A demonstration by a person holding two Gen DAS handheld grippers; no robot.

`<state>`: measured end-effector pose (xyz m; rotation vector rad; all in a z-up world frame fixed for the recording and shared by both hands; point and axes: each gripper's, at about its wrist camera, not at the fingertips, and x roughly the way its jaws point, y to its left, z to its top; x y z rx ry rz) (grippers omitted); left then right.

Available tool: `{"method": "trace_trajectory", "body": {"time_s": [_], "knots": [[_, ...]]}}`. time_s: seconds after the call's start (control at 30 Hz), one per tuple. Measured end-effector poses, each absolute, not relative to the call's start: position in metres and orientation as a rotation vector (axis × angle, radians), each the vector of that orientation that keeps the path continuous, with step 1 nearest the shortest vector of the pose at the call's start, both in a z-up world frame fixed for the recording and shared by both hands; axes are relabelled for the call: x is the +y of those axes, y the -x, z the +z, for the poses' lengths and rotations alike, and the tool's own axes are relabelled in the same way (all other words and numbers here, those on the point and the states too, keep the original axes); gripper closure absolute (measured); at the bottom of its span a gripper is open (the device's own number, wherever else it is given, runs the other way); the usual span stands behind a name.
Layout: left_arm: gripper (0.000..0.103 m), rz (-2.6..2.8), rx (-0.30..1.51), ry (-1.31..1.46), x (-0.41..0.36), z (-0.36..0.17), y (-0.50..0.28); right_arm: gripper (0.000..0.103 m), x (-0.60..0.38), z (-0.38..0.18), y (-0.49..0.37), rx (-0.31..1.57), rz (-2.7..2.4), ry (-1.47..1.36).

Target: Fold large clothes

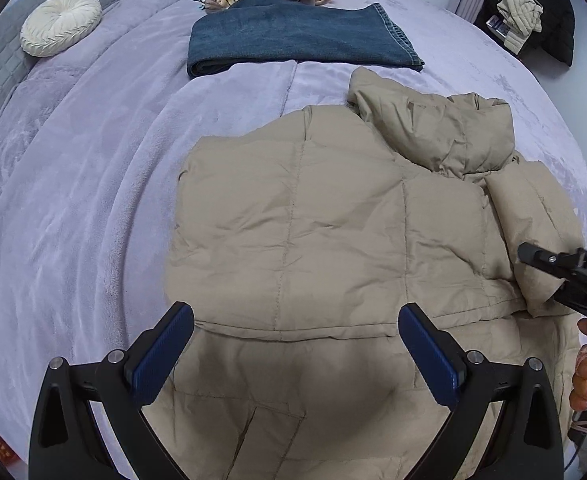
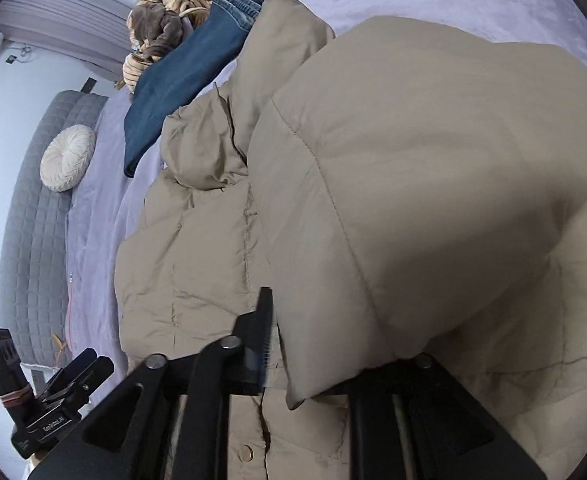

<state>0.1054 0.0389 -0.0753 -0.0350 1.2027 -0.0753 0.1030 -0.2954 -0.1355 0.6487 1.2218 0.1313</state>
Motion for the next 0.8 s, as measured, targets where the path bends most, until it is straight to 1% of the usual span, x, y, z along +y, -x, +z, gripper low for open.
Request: {"method": "trace_trajectory", "body": {"time_s": [0.03,0.07,0.2,0.3,0.33,0.37,0.4,0.43,0.5,0.63,0.7,0.8], "knots": [[0.001,-0.080,1.194,0.036,0.041,-0.074,-0.107,0.031,-0.295,-0.133,-0.105,1.215,0.144,-0.671],[0.001,-0.087,1.185,0.040,0.044,-0.072,-0.108,0.023,-0.299,-0.126,-0.098,1.201,0.159,-0.685],[0.001,-0.135,1.172,0.086,0.048,-0.070,-0.120,0.023,-0.319,-0.096,-0.077,1.137,0.124,-0.673],[0.001,-0.185,1.184,0.143,0.049,-0.074,-0.127,0.023,-0.354,-0.091,-0.066,1.079,0.024,-0.779],[0.001,-0.204,1.192,0.175,0.050,-0.076,-0.129,0.030,-0.366,-0.093,-0.066,1.064,-0.002,-0.838],[0.001,-0.223,1.198,0.214,0.050,-0.079,-0.131,0.060,-0.376,-0.095,-0.067,1.047,-0.018,-0.899],[0.001,-0.239,1.202,0.248,0.051,-0.080,-0.131,0.081,-0.381,-0.097,-0.070,1.037,-0.025,-0.942],[0.001,-0.253,1.205,0.279,0.052,-0.081,-0.132,0.096,-0.383,-0.097,-0.074,1.030,-0.015,-0.958],[0.001,-0.281,1.199,0.342,0.055,-0.080,-0.132,0.096,-0.373,-0.086,-0.085,0.999,0.033,-0.914],[0.001,-0.330,1.181,0.444,0.063,-0.076,-0.133,0.096,-0.315,-0.057,-0.111,1.016,0.208,-0.697],[0.001,-0.343,1.181,0.478,0.066,-0.076,-0.135,0.096,-0.276,-0.056,-0.120,1.057,0.288,-0.585],[0.001,-0.375,1.188,0.516,0.066,-0.077,-0.138,0.095,-0.232,-0.071,-0.124,1.123,0.345,-0.494]]}}
